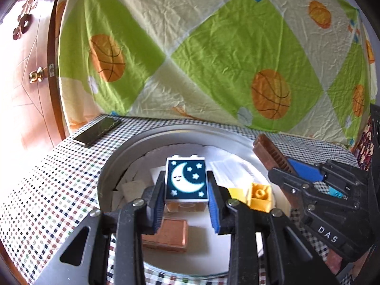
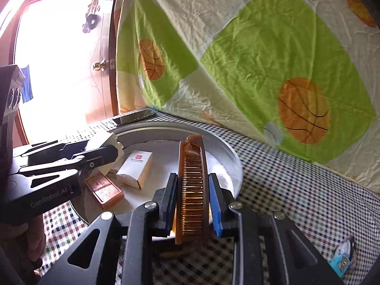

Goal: Organize rigid objects
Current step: 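Release moon-print block into tin with left gripper while right gripper drops brown comb in, then reach left gripper to blue bear block while right gripper reaches silver wrapped packet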

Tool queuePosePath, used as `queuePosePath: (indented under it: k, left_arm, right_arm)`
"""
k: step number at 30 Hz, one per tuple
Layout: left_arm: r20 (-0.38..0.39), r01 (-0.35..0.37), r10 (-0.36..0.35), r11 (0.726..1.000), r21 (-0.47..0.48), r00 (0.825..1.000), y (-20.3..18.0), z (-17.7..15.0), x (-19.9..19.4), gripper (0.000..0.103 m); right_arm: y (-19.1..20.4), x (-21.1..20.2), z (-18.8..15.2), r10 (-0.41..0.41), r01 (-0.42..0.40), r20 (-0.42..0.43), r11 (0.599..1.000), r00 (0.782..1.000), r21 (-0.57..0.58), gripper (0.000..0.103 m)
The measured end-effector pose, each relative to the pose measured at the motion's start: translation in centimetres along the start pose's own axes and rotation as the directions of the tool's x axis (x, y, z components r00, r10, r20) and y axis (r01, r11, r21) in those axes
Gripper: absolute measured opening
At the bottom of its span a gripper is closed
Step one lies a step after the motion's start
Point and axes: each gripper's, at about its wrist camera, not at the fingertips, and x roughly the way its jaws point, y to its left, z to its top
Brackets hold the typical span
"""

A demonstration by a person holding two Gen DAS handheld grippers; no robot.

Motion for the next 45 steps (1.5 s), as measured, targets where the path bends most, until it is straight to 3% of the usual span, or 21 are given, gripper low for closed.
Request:
queuePosePath:
  k: [11, 13, 15, 17, 20, 23, 27, 29, 33, 40, 45]
  left_arm:
    - [-0.064, -0.069, 0.071, 0.997, 0.032, 0.995, 1.4, 0.1, 2.4, 0.031]
    - [-0.065, -0.09, 0.092, 0.996, 0.029, 0.994, 1.6, -0.1, 2.5, 0.032]
    - [-0.066, -0.103, 0.104, 0.994, 0.024, 0.992, 1.8, -0.2, 2.5, 0.042]
    - [-0.058, -0.113, 0.113, 0.994, 0.008, 0.992, 1.9, -0.2, 2.2, 0.062]
    - [-0.037, -0.121, 0.121, 0.993, -0.008, 0.992, 1.6, -0.1, 1.6, 0.081]
    - [-0.019, -0.115, 0.115, 0.993, -0.008, 0.993, 0.5, 0.1, 1.0, 0.088]
    - [-0.003, -0.08, 0.08, 0.997, 0.018, 0.997, -2.0, 0.5, 0.2, 0.089]
    - [0.005, -0.058, 0.058, 0.998, 0.039, 0.998, -3.9, 0.6, 0.0, 0.096]
    - [0.002, -0.006, 0.006, 0.996, 0.089, 1.0, -8.0, 0.7, 0.1, 0.099]
    - [-0.078, 0.162, -0.15, 0.967, 0.198, 0.986, -17.2, 0.0, 1.6, 0.099]
    - [-0.18, 0.253, -0.212, 0.933, 0.254, 0.961, -23.3, -1.4, 3.8, 0.099]
  right_arm:
    - [1.8, 4.2, 0.7, 0.095, -0.094, -0.064, 0.996, 0.993, 0.008, 0.028]
    - [1.8, 4.1, 0.7, 0.101, -0.1, -0.064, 0.995, 0.993, 0.02, 0.033]
    - [1.7, 3.7, 0.7, 0.087, -0.086, -0.054, 0.996, 0.995, 0.02, 0.038]
    - [1.3, 3.2, 0.7, 0.079, -0.077, -0.046, 0.997, 0.996, 0.029, 0.039]
    - [-0.1, 2.1, 0.7, 0.058, -0.056, -0.036, 0.997, 0.998, 0.056, 0.043]
    - [-1.9, 0.7, 0.5, 0.036, -0.033, -0.033, 0.995, 0.999, 0.096, 0.056]
    - [-4.6, -1.6, -0.5, -0.002, 0.006, -0.03, 0.991, 1.0, 0.135, 0.057]
    - [-6.3, -2.9, -1.3, -0.033, 0.038, -0.03, 0.987, 0.999, 0.156, 0.057]
    - [-10.3, -5.8, -3.5, -0.129, 0.132, -0.026, 0.972, 0.991, 0.196, 0.058]
    - [-17.7, -8.8, -7.5, -0.328, 0.331, -0.059, 0.901, 0.943, 0.28, 0.065]
    - [-23.1, -10.0, -10.6, -0.397, 0.417, -0.136, 0.818, 0.908, 0.395, 0.065]
